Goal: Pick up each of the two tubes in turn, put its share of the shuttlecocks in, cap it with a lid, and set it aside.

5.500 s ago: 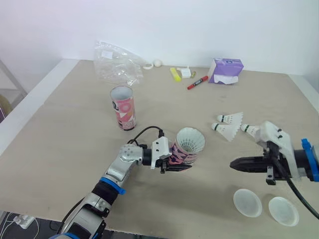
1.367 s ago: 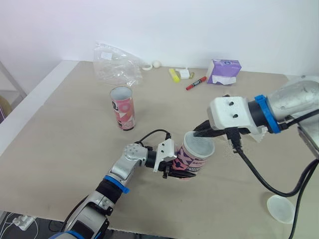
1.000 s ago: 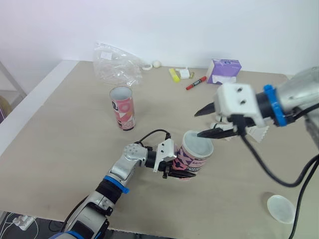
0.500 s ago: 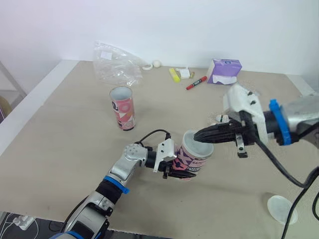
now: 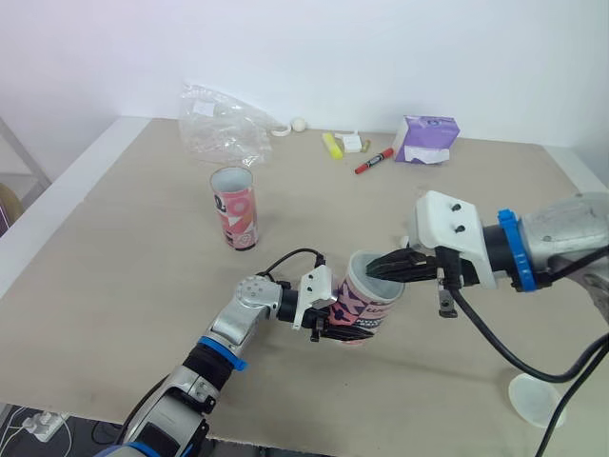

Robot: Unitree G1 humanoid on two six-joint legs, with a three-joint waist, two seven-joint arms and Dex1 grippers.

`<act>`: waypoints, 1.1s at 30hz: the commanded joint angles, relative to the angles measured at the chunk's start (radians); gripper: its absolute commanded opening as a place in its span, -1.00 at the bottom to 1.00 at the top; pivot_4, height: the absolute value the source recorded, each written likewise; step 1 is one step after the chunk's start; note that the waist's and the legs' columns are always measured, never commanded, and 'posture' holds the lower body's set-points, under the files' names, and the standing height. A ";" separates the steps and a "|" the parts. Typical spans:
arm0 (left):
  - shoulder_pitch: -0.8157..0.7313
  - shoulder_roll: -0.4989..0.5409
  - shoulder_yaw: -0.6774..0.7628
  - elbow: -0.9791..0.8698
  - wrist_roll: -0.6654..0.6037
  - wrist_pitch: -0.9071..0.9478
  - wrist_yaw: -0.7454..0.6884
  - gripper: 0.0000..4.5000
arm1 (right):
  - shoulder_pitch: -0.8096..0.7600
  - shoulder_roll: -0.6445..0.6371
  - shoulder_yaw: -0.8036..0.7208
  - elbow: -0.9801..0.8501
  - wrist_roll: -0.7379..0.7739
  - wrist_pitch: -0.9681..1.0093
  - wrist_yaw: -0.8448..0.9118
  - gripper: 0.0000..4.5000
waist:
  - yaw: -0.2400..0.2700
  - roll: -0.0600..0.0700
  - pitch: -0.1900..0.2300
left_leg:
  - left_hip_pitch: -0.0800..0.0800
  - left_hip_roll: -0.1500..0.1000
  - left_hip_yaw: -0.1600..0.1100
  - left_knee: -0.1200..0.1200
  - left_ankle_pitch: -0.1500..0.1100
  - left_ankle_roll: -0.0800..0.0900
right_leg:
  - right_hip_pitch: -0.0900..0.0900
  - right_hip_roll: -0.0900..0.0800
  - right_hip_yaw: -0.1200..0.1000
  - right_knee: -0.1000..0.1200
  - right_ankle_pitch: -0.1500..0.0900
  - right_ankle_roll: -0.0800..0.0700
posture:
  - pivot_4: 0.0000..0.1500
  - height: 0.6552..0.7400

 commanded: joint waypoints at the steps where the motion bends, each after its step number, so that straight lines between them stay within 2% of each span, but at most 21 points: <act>1: 0.022 0.009 -0.024 0.044 0.029 0.029 0.010 0.05 | 0.043 -0.026 0.090 -0.011 -0.045 -0.024 0.036 -0.98 | 0.000 0.000 0.000 | 0.000 0.000 0.000 0.000 0.000 0.000 | 0.000 0.000 0.000 0.000 0.000 0.000 | 1.00 1.00; 9: 0.022 0.009 -0.023 0.045 0.027 0.034 0.013 0.05 | 0.022 -0.002 0.049 -0.007 -0.019 -0.037 0.044 -0.98 | 0.000 -0.001 -0.001 | 0.001 0.000 0.000 0.000 0.000 0.000 | 0.001 0.001 0.000 0.000 0.000 0.000 | 1.00 1.00; 17: 0.020 0.007 -0.024 0.047 0.031 0.031 0.008 0.05 | -0.061 0.121 0.010 -0.019 0.151 0.172 -0.034 -0.98 | -0.002 -0.001 0.000 | 0.000 0.001 0.000 0.000 0.000 0.000 | -0.001 0.001 0.000 0.000 0.000 -0.001 | 1.00 1.00; 22: 0.020 0.003 -0.023 0.048 0.029 0.034 0.008 0.05 | -0.038 0.078 0.099 -0.016 0.067 0.171 -0.049 -0.98 | -0.002 -0.001 -0.001 | -0.001 0.001 0.000 0.000 0.000 0.000 | -0.001 0.000 0.000 0.000 0.000 -0.001 | 1.00 1.00; 33: 0.025 0.000 -0.022 0.047 0.024 0.038 0.020 0.05 | -0.069 0.057 0.211 -0.011 -0.002 0.176 -0.038 -0.98 | -0.003 -0.006 -0.009 | 0.003 0.001 -0.001 -0.001 0.000 0.000 | -0.002 0.000 0.000 -0.001 -0.003 -0.005 | 1.00 1.00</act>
